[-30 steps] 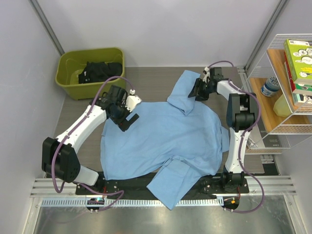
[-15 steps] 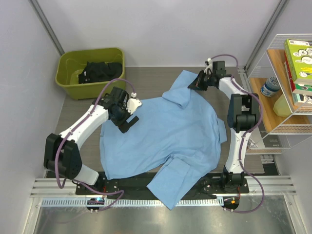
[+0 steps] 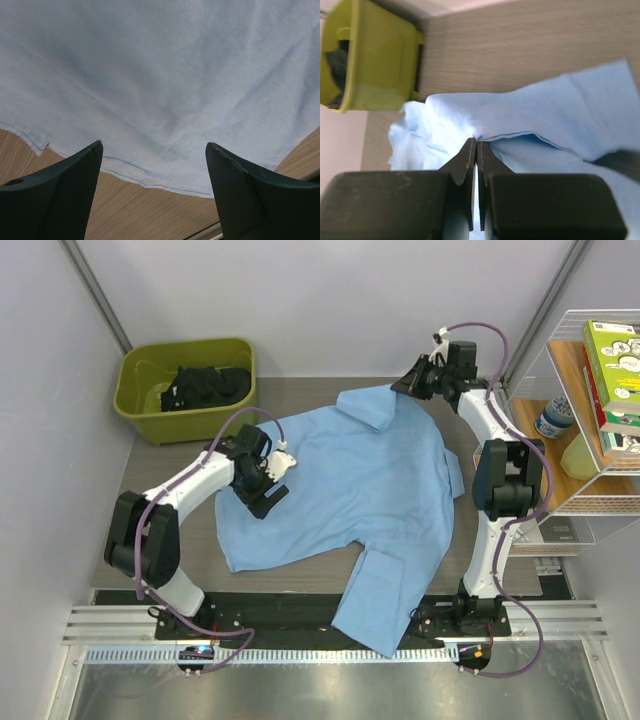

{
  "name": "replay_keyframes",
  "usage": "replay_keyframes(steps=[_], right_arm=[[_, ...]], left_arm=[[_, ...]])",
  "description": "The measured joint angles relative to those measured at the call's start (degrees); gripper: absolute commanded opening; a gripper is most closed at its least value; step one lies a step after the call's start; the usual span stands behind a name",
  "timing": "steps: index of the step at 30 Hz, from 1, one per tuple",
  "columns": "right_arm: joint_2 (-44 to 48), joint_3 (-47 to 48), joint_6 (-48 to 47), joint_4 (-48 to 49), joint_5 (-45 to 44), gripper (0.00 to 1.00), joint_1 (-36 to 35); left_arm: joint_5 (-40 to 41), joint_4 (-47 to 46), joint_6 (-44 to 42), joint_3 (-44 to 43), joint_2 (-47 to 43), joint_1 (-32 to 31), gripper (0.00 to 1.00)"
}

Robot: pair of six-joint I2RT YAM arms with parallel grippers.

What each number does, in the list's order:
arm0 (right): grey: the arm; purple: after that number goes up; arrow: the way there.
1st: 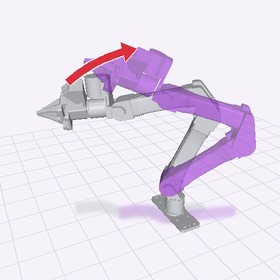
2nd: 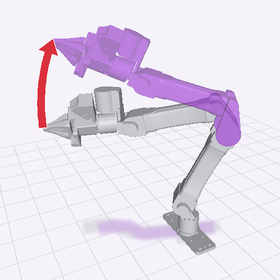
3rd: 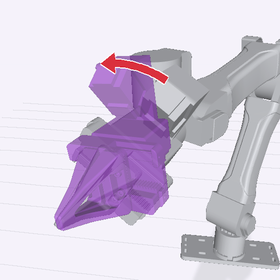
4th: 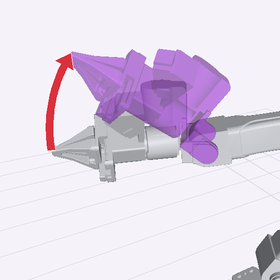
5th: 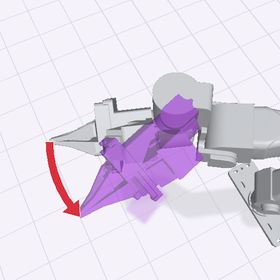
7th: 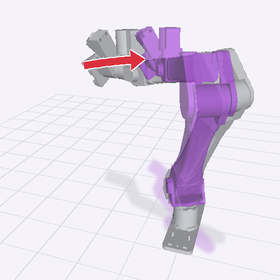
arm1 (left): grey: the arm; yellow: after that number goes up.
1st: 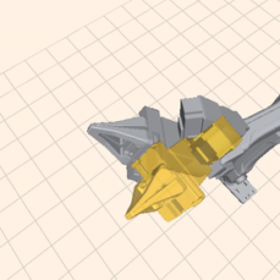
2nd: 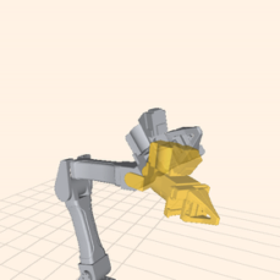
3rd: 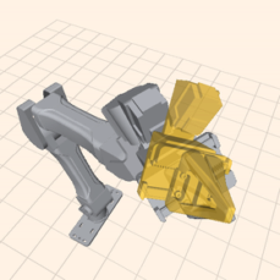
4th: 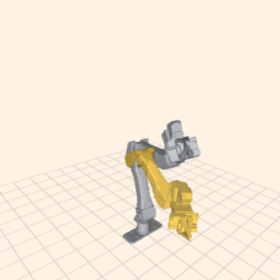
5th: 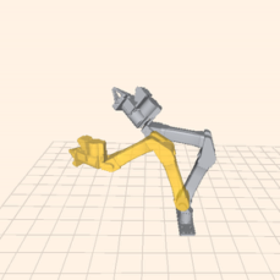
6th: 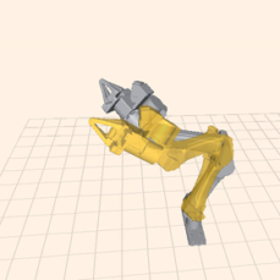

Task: Fold and stack the long sleeve shirts
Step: Flatten the shirt out

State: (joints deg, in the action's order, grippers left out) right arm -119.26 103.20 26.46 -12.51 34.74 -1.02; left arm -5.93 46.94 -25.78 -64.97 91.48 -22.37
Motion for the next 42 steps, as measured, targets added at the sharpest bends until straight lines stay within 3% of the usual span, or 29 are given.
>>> replay_keyframes(steps=[12, 20, 22, 23, 25, 26, 29, 32, 34, 35, 42], right_arm=[[-1.42, -9.88, -10.51, -2.6, -10.29, 0.02, 0.02], [0.15, -22.97, -15.52, -3.45, -11.04, 0.07, 0.02], [3.17, -26.1, -16.13, -4.68, -11.02, 0.14, 0.09], [5.01, -27.87, -16.41, -5.66, -10.43, 0.25, 0.11], [8.09, -30.21, -16.72, -7.67, -9.18, 0.33, 0.11], [9.2, -30.62, -16.9, -8.7, -8.68, 0.44, 0.11], [10.8, -28.81, -17.59, -10.45, -8.24, 0.58, 0.11], [9.6, -21.88, -18.86, -11.1, -9.25, 0.71, 0.07], [7.82, -16.17, -20.0, -10.75, -10.43, 0.84, 0.07], [6.84, -13.79, -20.44, -10.32, -11.04, 0.89, 0.07], [-2.12, -5.49, -28.02, -10.01, -17.33, 0.98, -0.37]], left_arm=[[-3.02, -1.92, -0.85, 0.33, 8.22, -2.16, 0.65], [-0.26, -0.39, -9.49, 10.54, 2.21, -2.4, 0.55], [0.76, 0.48, -11.76, 13.07, 0.17, -2.4, 0.54], [1.03, 0.83, -12.9, 14.38, -1.03, -2.34, 0.54], [1.77, 1.95, -15.23, 16.61, -3.08, -2.23, 0.57], [2.03, 3.15, -16.7, 18.1, -4.52, -2.1, 0.58], [1.81, 5.81, -18.51, 18.78, -5.55, -1.57, 0.65], [0.52, 8.52, -19.47, 17.49, -5.86, -1.38, 0.78], [-0.92, 10.01, -19.28, 14.51, -5.86, -1.22, 1.0], [-1.62, 10.36, -19.15, 12.55, -5.86, -1.22, 1.0], [-5.51, 9.44, -16.06, 3.63, -7.8, -1.22, 1.0]])
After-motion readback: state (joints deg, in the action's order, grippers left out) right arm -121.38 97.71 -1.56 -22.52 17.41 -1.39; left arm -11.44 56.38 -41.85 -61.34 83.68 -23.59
